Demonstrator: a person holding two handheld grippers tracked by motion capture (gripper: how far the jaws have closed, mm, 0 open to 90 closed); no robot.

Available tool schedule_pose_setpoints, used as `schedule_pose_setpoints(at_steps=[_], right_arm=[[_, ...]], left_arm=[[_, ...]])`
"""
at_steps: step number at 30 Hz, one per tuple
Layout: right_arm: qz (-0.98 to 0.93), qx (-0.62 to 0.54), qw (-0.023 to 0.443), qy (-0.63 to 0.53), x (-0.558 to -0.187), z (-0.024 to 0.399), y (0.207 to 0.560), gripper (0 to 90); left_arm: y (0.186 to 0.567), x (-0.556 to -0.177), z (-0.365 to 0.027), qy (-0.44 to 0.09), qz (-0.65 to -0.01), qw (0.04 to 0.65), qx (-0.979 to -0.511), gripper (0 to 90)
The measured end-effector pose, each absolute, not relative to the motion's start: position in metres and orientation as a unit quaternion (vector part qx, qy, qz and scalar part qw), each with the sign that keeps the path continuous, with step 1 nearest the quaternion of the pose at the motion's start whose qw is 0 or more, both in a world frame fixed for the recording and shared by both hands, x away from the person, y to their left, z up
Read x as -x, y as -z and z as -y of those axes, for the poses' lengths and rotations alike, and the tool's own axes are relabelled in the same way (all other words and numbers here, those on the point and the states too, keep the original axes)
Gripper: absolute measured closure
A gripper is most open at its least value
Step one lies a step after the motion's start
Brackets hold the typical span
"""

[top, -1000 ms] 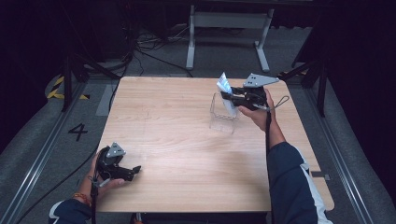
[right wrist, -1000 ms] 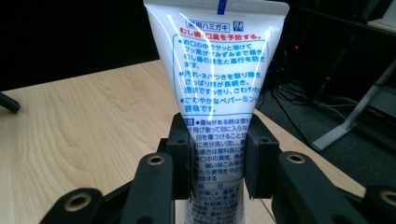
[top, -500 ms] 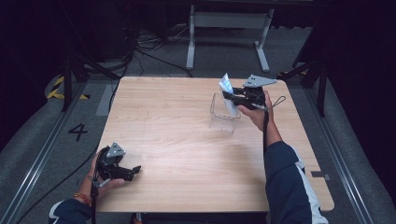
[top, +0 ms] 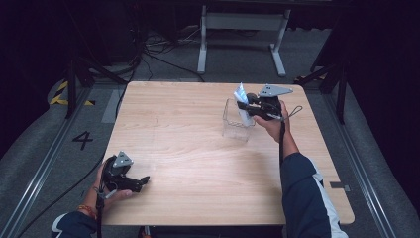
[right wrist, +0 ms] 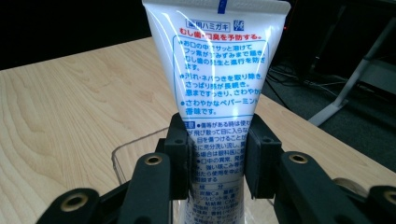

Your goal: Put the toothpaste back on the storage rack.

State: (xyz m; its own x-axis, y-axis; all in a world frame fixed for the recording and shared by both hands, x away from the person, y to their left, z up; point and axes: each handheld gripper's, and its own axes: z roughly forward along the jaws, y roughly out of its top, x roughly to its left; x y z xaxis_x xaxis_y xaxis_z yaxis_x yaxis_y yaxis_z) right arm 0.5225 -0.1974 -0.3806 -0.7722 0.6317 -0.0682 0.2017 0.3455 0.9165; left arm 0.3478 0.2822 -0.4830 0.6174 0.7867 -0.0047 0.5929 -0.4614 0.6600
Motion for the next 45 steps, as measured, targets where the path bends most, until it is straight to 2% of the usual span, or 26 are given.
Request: schedule_pose_setpoints(at_steps=[45], right_arm=[[-0.847, -0.266, 0.172, -0.426, -0.518, 0.202, 0.408, 61.8]], left_arm=[[0.483, -0.348, -0.282, -0.153, -0.41, 0.318, -0.841, 0.2]])
